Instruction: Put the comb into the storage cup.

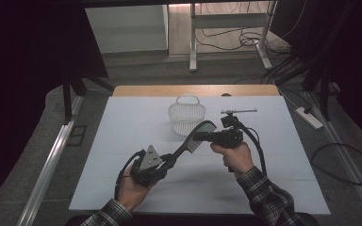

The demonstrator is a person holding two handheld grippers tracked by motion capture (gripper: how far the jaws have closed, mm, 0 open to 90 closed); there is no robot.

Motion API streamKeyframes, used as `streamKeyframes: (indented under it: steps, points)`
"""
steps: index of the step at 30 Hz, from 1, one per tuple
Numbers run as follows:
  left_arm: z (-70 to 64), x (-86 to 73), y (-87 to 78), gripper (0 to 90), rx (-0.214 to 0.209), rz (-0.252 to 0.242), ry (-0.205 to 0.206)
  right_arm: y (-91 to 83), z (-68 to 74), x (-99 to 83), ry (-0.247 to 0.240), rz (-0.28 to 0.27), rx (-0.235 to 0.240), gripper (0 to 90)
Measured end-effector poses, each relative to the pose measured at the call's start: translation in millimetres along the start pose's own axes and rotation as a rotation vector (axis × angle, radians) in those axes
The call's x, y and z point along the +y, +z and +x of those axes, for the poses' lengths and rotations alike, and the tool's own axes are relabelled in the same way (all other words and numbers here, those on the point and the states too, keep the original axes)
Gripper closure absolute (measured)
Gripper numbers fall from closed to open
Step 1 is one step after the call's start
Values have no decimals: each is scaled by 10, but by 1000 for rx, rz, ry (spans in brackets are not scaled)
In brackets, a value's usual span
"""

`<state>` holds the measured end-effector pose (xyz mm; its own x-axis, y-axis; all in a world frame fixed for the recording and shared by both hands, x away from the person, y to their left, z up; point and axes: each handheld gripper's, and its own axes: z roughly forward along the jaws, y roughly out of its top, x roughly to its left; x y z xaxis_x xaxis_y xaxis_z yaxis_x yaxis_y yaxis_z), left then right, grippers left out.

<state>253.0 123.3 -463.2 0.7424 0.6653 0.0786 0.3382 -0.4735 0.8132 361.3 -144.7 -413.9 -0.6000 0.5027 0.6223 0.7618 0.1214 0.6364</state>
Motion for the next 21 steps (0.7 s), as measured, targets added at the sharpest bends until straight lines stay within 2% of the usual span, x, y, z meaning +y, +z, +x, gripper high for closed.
streamKeyframes:
  steps: [6,8,15,21]
  points:
    - [-7,-6,35,715,6,24,8,10,-42,-17,64,6,50,829]
    - [-1,-14,54,714,-5,32,2,15,-58,-26,107,0,109,863]
    - [16,-17,76,692,-25,40,-14,20,-24,-37,89,6,105,864]
    - [54,-22,80,565,-37,52,-46,4,-9,-37,64,6,97,864]
